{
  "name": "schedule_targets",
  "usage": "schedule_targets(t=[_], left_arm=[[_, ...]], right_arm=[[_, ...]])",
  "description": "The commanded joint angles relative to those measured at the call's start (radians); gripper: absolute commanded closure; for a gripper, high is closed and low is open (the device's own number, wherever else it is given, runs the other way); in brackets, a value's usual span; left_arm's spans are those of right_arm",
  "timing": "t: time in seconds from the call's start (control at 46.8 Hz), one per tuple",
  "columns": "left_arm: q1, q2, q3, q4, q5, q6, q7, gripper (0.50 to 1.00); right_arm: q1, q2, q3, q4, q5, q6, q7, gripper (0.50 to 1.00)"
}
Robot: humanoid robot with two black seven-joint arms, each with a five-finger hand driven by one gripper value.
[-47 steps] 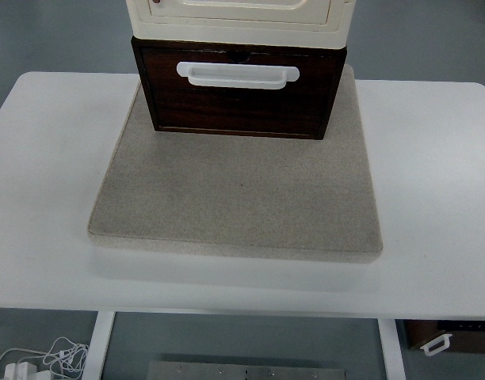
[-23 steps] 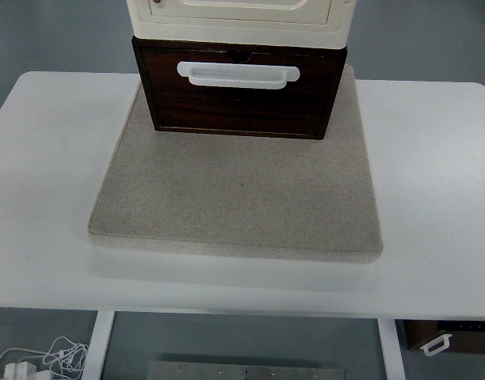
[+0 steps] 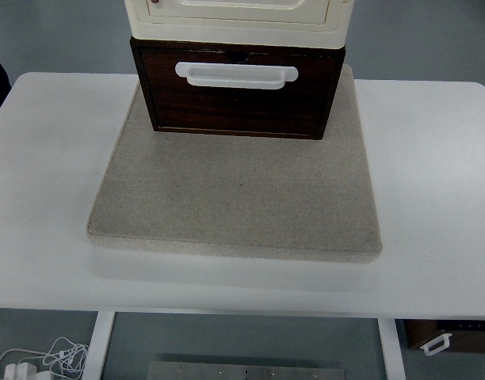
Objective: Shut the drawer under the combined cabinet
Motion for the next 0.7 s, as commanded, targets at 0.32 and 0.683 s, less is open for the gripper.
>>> schedule_targets(t=[0.32, 0.683], left_arm=[[0.119, -0.12, -0.001, 0.005, -0.181, -0.06, 0.02, 0.506], [0.202, -0.195, -0.001, 0.008, -0.24, -0.188, 0.017, 0.506]], right_arm=[[0.0, 0.0, -0.003, 0.0, 0.0, 0.003, 0.0, 0.548], [0.0, 0.0, 0.007, 0.0, 0.003, 0.003, 0.0, 0.548]])
